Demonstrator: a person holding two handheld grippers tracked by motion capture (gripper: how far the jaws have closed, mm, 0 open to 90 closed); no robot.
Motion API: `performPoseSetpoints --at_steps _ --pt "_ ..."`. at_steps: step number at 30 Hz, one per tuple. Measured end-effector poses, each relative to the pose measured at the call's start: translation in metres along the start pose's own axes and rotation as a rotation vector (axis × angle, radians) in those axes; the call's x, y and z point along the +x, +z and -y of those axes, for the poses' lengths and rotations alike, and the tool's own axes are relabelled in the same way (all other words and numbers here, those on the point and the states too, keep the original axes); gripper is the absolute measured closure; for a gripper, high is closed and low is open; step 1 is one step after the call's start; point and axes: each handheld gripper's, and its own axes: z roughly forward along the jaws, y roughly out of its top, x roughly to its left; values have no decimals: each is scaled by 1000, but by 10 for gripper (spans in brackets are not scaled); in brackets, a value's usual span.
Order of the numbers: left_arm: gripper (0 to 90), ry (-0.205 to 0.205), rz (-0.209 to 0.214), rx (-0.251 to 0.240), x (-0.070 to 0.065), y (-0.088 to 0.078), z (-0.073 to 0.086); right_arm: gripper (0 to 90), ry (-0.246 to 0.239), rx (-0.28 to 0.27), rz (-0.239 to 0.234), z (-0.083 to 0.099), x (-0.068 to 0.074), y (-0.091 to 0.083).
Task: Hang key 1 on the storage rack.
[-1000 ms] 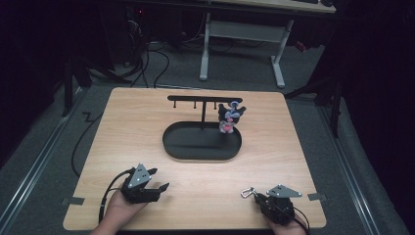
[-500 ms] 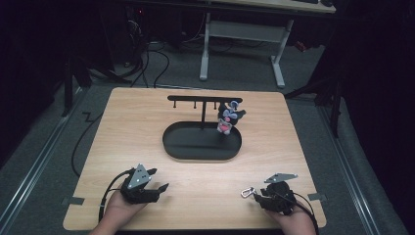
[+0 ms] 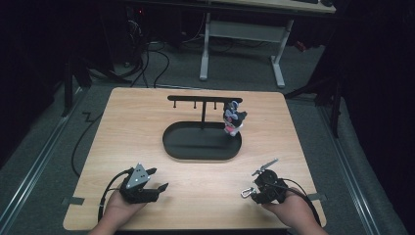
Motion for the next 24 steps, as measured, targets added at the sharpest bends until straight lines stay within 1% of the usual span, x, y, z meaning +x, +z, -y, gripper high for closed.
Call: performPoseSetpoints --at_steps 3,4,7,9,10,11,16,18,20,24 --pt "310 0 0 -1 0 -1 0 639 -21 34 16 -7 0 2" --pt "311 0 -1 -1 0 -1 0 662 -19 47 19 -9 0 3" --pt "310 0 -1 0 1 0 1 704 -13 74 4 -11 -4 6" --pt "311 -1 -1 1 1 0 1 736 13 86 1 -11 -4 8" --pt "310 -1 -1 0 1 0 1 750 -6 75 -2 -11 -6 10" --pt "311 0 -1 0 1 0 1 767 -6 72 -9 -11 -6 10" --pt "311 1 0 0 1 0 1 885 9 68 -9 -10 -7 10" --pt "311 0 0 1 1 0 1 888 11 66 -21 -8 -9 10" --pt "310 1 -1 3 1 0 1 891 11 59 -18 -7 -9 10" --pt "311 1 -2 2 0 0 1 892 13 43 -47 -4 -13 9"
